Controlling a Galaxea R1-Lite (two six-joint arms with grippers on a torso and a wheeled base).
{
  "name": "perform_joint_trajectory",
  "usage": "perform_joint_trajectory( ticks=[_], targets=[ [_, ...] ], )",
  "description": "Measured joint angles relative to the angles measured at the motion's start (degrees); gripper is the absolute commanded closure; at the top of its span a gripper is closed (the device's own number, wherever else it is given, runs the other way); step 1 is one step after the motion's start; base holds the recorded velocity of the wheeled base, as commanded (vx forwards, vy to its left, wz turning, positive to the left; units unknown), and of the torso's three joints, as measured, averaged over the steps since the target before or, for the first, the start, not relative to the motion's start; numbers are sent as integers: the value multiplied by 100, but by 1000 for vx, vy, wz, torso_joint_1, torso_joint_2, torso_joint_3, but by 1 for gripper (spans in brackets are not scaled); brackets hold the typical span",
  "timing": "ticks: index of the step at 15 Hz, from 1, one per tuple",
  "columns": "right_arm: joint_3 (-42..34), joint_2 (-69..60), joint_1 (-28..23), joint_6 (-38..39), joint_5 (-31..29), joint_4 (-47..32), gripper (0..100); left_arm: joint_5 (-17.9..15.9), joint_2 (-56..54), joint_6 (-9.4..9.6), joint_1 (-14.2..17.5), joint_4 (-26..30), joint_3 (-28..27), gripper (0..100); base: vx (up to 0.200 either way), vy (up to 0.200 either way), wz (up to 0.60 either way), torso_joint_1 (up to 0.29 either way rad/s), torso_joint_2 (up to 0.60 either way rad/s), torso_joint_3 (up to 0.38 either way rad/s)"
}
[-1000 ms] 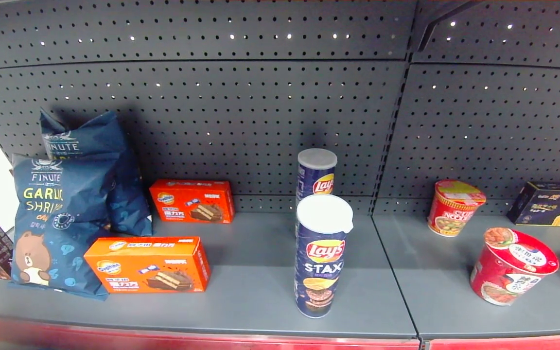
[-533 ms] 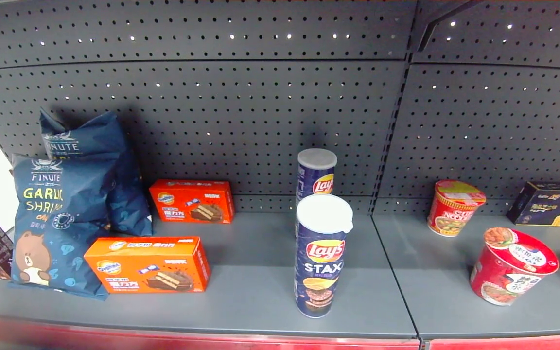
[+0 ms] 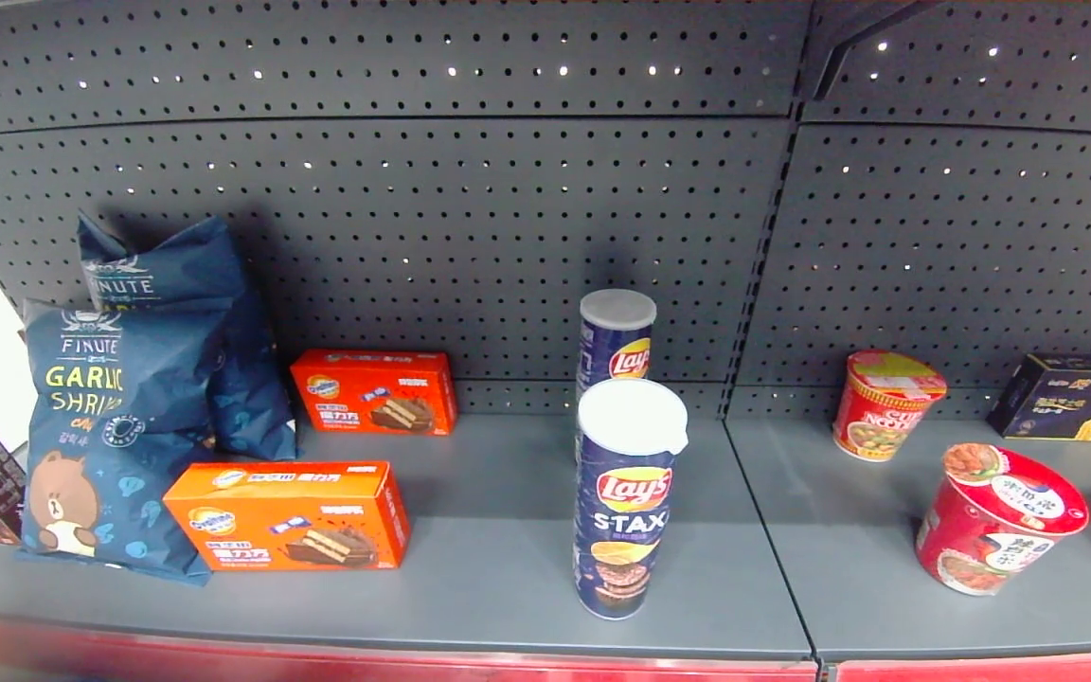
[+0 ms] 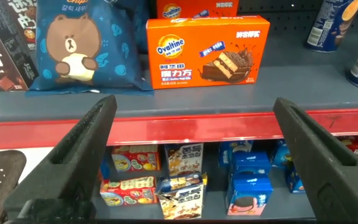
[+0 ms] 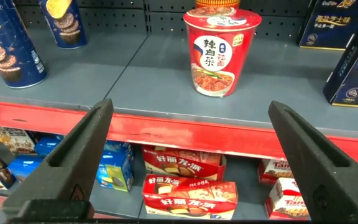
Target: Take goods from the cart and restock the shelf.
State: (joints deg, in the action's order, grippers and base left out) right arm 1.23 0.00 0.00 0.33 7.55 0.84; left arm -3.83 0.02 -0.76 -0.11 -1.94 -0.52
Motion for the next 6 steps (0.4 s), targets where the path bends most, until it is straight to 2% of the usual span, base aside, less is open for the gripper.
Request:
perform_joint_trajectory(
  ticks=[6],
  targets=[
    [0,0,0,29,-7,0,0,9,0,-4,1,-5,0,0,0,0,0,0,0,0]
  ],
)
